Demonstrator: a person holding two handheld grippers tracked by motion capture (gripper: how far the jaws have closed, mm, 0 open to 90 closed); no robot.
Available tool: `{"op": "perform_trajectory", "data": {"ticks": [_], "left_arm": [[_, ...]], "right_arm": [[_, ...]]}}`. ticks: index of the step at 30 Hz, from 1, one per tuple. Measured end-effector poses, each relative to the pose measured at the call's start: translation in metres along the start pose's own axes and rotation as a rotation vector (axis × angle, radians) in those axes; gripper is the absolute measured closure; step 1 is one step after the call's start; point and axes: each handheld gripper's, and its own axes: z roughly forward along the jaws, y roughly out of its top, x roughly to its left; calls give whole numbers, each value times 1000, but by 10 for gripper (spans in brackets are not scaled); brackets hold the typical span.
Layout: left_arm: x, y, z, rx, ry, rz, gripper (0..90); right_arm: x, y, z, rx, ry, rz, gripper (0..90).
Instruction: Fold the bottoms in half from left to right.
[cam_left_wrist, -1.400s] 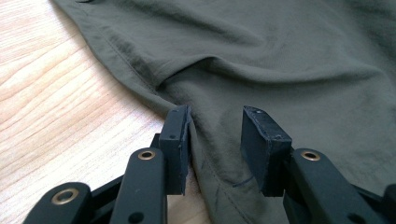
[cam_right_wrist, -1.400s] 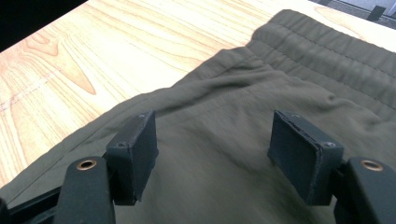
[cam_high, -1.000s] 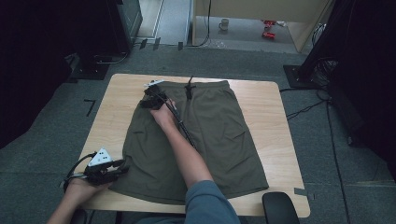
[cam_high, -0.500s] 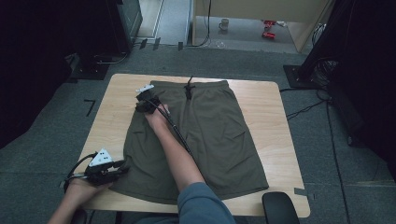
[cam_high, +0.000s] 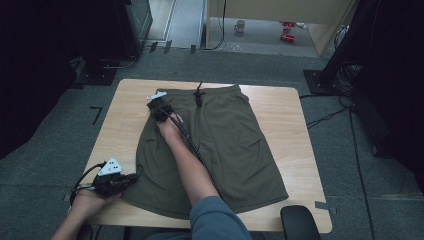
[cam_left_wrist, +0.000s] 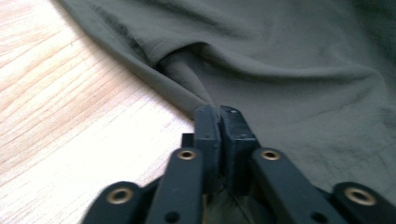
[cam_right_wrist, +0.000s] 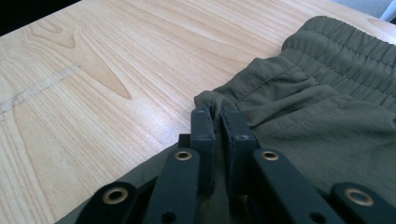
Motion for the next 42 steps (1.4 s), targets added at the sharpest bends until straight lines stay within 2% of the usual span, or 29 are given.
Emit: {"op": "perform_trajectory", "data": {"ticks": [1, 2, 3, 4, 5, 6, 8, 11, 14, 16, 18, 19, 24, 25, 26, 29, 30, 31, 33, 37, 40, 41, 42], "left_arm": [[1, 4, 0, 19, 7, -5, 900], [1, 4, 0, 19, 7, -5, 900], [2, 6, -1, 5, -6, -18, 900], [2, 6, -1, 5, -6, -18, 900], [1, 9, -5, -36, -27, -33, 900], [0, 11, -8, -58, -39, -41, 900], [-5, 16, -16, -108, -47, -31, 900], [-15, 27, -25, -164, -71, -28, 900], [-23, 35, -29, -184, -88, -17, 900], [-32, 45, -30, -189, -110, 1, 900], [-34, 48, -31, -192, -119, 2, 900], [-39, 55, -33, -200, -138, -2, 900], [-46, 70, -34, -218, -172, 3, 900], [-48, 75, -33, -216, -178, 7, 900], [-51, 79, -32, -216, -184, 10, 900], [-64, 97, -27, -224, -221, 29, 900], [-64, 97, -27, -224, -221, 29, 900], [-71, 105, -23, -218, -233, 46, 900], [-74, 109, -20, -214, -240, 48, 900], [-88, 124, -8, -203, -273, 70, 900], [-98, 135, 2, -190, -295, 90, 900], [-105, 142, 9, -183, -308, 99, 900], [-105, 142, 9, -183, -308, 99, 900]], "right_arm": [[-3, 2, 0, 14, 19, 28, 875], [-3, 2, 0, 14, 19, 28, 875], [-10, 7, -2, 60, 43, 77, 880], [-10, 7, -2, 60, 43, 77, 880], [-16, 11, -6, 88, 42, 71, 881], [-18, 12, -9, 87, 39, 62, 881], [-23, 16, -16, 83, 50, 61, 881], [-30, 24, -30, 73, 81, 81, 881], [-34, 28, -40, 69, 95, 78, 881], [-39, 32, -55, 54, 107, 71, 881], [-45, 33, -65, 26, 127, 77, 880], [-48, 34, -71, 17, 133, 78, 881], [-66, 32, -94, -3, 117, 77, 880], [-66, 32, -94, -3, 117, 77, 880], [-74, 31, -103, -10, 105, 83, 880], [-86, 28, -116, -10, 93, 87, 880], [-86, 28, -116, -10, 93, 87, 880], [-95, 23, -126, -21, 82, 102, 880], [-98, 22, -129, -21, 77, 104, 880], [-119, 12, -148, -25, 48, 121, 879], [-127, 8, -155, -24, 32, 121, 879], [-134, 4, -161, -21, 11, 120, 879], [-134, 4, -161, -21, 11, 120, 879]]}}
